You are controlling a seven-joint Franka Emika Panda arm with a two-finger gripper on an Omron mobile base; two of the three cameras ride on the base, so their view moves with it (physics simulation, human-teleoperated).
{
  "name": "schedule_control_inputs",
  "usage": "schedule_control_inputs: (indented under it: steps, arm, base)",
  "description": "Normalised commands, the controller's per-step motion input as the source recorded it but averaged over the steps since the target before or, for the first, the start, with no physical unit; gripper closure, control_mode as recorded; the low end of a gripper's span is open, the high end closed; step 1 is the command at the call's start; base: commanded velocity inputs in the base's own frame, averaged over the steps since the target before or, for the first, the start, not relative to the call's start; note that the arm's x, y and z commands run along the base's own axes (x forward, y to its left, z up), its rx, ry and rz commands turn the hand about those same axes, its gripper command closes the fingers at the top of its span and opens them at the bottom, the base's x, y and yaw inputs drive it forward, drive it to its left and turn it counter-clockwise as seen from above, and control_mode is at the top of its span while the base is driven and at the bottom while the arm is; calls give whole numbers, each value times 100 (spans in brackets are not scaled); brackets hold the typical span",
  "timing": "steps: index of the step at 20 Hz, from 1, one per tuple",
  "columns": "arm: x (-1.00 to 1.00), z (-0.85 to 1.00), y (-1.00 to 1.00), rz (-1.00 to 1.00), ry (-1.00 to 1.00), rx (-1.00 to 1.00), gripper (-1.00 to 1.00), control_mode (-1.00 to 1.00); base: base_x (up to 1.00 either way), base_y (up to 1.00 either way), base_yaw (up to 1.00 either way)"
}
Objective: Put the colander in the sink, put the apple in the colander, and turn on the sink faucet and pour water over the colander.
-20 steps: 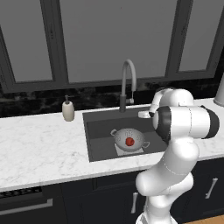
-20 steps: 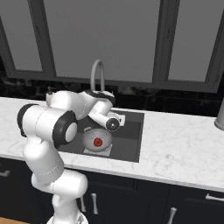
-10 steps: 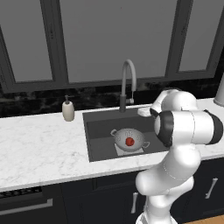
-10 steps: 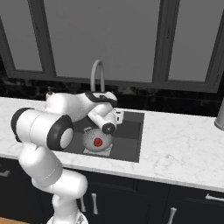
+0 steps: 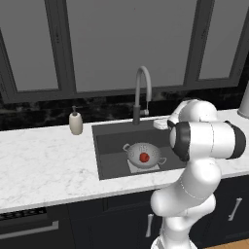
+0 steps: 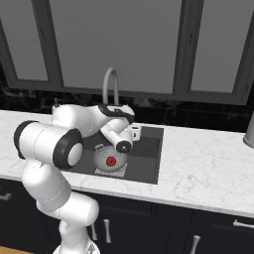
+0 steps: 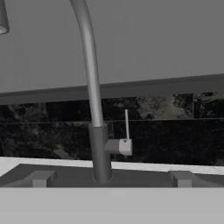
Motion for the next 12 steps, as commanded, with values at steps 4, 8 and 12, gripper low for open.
schedule_control_inputs:
  steps: [4,8,12]
  arm:
    - [16,0,-4,0,0,0,-100,-100]
    - [29,0,-2,0,0,0,-100,-100]
    - [32,0,-2,0,0,0,-100,-100]
  base:
    - [0,0,0]
    - [0,0,0]
    - [0,0,0]
